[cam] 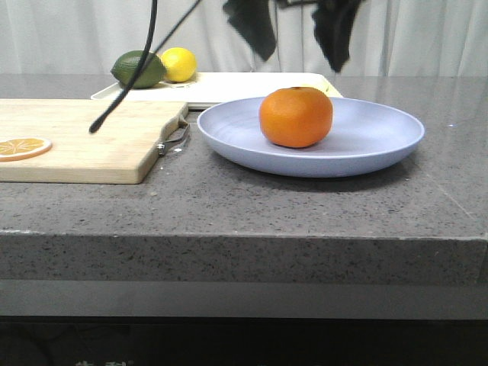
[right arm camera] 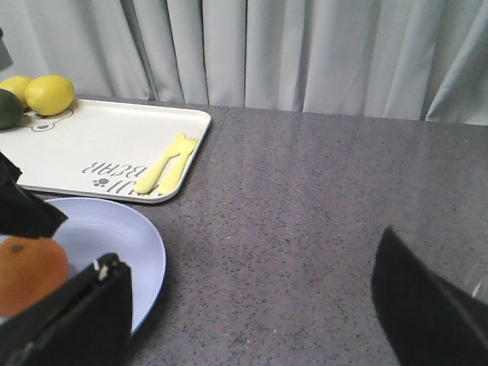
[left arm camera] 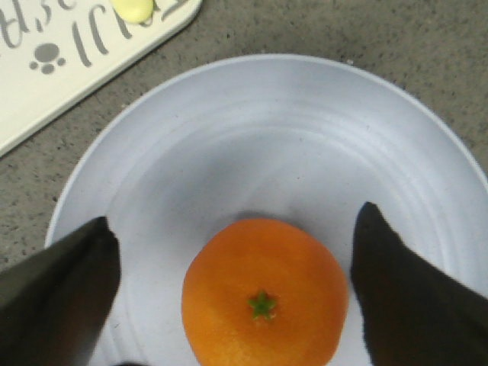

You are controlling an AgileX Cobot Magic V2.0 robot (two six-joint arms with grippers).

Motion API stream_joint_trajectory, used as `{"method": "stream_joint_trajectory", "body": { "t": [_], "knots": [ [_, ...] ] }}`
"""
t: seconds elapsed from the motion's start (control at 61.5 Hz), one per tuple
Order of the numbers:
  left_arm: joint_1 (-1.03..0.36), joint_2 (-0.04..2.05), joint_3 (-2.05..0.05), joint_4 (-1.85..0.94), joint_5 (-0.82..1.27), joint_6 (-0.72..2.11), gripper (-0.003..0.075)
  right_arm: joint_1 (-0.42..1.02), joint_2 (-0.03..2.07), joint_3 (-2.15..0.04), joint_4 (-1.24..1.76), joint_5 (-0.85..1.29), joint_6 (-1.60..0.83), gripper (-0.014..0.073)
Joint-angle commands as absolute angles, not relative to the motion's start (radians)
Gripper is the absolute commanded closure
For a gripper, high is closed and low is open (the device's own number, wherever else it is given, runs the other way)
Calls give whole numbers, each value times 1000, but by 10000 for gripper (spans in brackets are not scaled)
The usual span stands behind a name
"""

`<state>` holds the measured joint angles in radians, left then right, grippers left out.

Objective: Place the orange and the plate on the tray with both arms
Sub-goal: 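Lift the orange with the left gripper and lower it onto the blue plate, then open the left gripper and raise it away from the plate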

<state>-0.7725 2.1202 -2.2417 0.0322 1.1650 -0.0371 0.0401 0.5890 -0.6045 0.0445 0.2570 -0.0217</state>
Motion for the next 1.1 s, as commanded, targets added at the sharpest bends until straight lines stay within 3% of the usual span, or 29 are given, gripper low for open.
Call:
{"method": "stream_joint_trajectory", "body": {
  "t": [0.0,0.146,0.585,0.91,1.089],
  "knots": [
    [-780,2050,-2341,37,1191,-37,418,40,595,-644,47,169,-27,-48],
    [-780,2050,-2402,37,1242,-37,738,40,595,-644,47,169,-27,-48],
    [-775,1982,-2383,54,1279,-37,738,40,595,-644,47,178,-27,-48],
    [-631,1749,-2012,60,1260,-68,738,40,595,-644,47,180,-27,-48],
    [-520,1587,-1769,60,1142,-101,738,40,595,-644,47,180,-27,-48]
  ]
}}
